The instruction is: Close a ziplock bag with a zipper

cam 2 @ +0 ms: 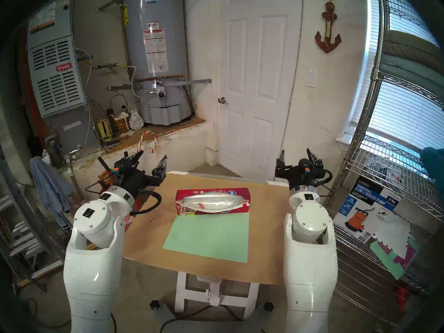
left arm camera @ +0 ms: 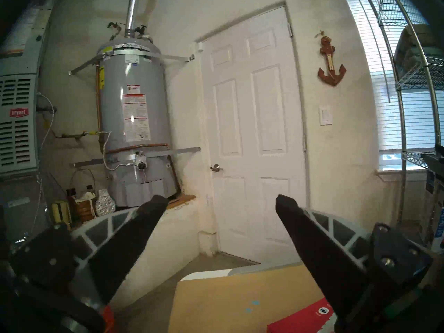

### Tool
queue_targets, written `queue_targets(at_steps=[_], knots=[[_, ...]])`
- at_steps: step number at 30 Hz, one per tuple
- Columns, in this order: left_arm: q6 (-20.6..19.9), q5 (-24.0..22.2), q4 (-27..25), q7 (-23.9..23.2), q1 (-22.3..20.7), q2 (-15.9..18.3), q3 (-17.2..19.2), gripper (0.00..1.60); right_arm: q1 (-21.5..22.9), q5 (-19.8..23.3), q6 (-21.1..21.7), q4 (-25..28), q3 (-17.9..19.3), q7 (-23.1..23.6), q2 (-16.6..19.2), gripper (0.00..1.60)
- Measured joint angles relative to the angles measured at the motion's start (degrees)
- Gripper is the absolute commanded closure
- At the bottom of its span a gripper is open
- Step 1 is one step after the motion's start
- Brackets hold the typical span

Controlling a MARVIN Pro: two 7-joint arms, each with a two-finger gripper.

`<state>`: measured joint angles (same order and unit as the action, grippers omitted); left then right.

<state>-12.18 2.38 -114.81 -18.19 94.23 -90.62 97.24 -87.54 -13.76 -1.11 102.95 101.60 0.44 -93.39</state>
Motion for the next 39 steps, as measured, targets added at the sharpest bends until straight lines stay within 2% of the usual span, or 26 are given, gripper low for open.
queue_targets(at_steps=[5, 7, 14, 24, 39], knots=[[-1.6, 1.0, -1.0, 1.2, 0.0, -0.4, 0.0, 0.00, -0.5, -0.9, -0.8, -0.3, -1.5, -5.1, 0.3, 0.00], [-2.4, 1.6, -1.4, 1.8, 0.0, -0.7, -0.1, 0.00, -0.6, -1.3, -1.1, -0.5, -2.6, -8.5, 0.4, 0.00], [-3.4, 2.2, -1.7, 2.4, 0.0, -1.0, -0.2, 0.00, -0.6, -2.0, -1.5, -1.0, -4.5, -14.5, 0.6, 0.00], [-3.5, 2.4, -1.9, 2.6, 0.0, -1.3, -0.2, 0.00, -0.5, -2.5, -1.8, -1.5, -5.5, -17.2, 0.7, 0.00], [-3.5, 2.0, -1.9, 2.2, 0.0, -1.5, -0.2, 0.00, -0.5, -2.8, -1.9, -1.6, -5.7, -18.0, 0.7, 0.00]])
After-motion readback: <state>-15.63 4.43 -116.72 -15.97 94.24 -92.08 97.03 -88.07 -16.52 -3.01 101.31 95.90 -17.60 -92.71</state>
